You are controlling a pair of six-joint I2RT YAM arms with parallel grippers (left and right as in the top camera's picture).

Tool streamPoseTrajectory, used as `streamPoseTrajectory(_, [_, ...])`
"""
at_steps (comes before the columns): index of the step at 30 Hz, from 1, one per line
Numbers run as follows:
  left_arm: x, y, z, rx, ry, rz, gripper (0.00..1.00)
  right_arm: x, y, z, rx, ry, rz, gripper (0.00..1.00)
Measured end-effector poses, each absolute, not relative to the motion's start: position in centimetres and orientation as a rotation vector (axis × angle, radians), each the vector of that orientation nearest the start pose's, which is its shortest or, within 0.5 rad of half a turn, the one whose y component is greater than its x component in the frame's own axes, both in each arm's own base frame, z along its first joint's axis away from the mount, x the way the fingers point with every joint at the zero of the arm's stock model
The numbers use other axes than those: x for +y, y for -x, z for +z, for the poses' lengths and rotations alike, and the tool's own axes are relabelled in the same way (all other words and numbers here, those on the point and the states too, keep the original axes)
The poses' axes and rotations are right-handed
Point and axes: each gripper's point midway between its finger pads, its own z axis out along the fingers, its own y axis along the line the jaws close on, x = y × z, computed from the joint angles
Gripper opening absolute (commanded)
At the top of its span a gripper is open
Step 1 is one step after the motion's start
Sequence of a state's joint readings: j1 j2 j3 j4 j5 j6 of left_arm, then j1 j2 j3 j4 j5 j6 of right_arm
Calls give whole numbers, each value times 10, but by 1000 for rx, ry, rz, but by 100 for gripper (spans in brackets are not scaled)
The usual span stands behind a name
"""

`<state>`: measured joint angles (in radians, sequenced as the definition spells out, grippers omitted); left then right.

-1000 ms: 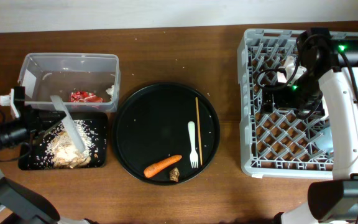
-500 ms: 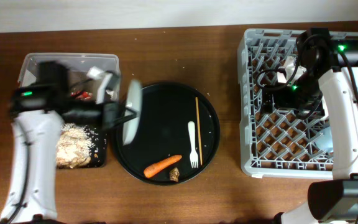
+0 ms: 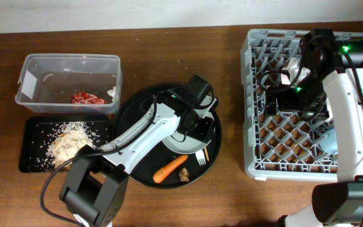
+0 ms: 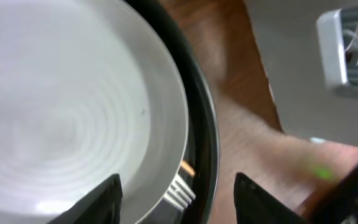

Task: Sort waste into correct bins and load items into the dishwasher rack
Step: 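Set the white plate back on the round tray with the left gripper, then grasp the white plate with the right gripper and stand it in the rack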

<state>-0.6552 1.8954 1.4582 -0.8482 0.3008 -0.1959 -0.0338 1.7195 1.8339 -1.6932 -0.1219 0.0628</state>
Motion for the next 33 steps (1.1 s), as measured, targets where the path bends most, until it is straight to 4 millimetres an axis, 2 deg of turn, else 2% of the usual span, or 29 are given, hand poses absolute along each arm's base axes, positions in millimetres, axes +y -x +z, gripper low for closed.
streamPoseTrajectory(2, [-267,-293,97,2953,-670,-532,57,11,-294,217,3142,-152,192,99])
streamPoseTrajectory(3, [-237,-301,128,2934,-563,-511,60,11,-294,217,3141,-152,192,99])
streamPoseTrajectory(4, [-207,-306,157,2908,-467,-468,68,14,-294,218,3142,-148,210,99])
streamPoseTrajectory(5, [-171,-301,183,2896,-362,-408,77,21,-295,218,3140,-118,225,99])
streamPoseTrajectory(6, [-128,-297,204,2881,-211,-339,79,37,-301,217,3114,-55,266,99])
streamPoseTrajectory(7, [-79,-296,225,2827,-15,-261,81,62,-305,212,3091,40,330,100])
streamPoseTrajectory(8, [-54,-294,234,2795,87,-225,82,83,-312,203,3058,99,373,96])
streamPoseTrajectory(9, [-35,-293,235,2791,170,-201,83,100,-310,188,3063,139,396,93])
streamPoseTrajectory(10, [-20,-293,234,2796,238,-177,85,134,-305,151,3075,212,426,88])
streamPoseTrajectory(11, [-16,-292,234,2796,258,-173,85,146,-294,135,3117,246,430,85])
streamPoseTrajectory(12, [-15,-292,234,2794,265,-171,85,162,-298,117,3066,265,454,83])
streamPoseTrajectory(14, [-13,-291,233,2799,273,-170,85,186,-296,85,3037,278,475,78])
streamPoseTrajectory(15, [-13,-291,233,2801,273,-170,85,192,-296,77,3027,266,483,77])
streamPoseTrajectory(17, [-13,-290,233,2803,274,-170,85,198,-300,57,3050,170,451,76])
streamPoseTrajectory(19, [-13,-290,233,2802,274,-170,85,195,-301,40,3089,87,400,75])
streamPoseTrajectory(20, [-13,-290,233,2803,274,-170,85,191,-300,31,3114,22,359,69])
streamPoseTrajectory(22, [-13,-290,233,2803,274,-170,85,191,-303,23,3119,-47,347,54])
streamPoseTrajectory(23, [-13,-290,233,2803,274,-170,86,191,-305,19,3120,-76,343,30])
streamPoseTrajectory(25, [-13,-289,233,2806,275,-170,86,193,-309,16,3109,-105,345,16])
streamPoseTrajectory(26, [-13,-289,233,2808,275,-169,86,193,-311,16,3101,-103,346,5])
streamPoseTrajectory(31, [-13,-288,232,2810,275,-169,86,198,-318,19,3073,-116,379,4])
streamPoseTrajectory(33, [-13,-288,232,2812,275,-169,86,195,-326,32,3064,-119,357,4])
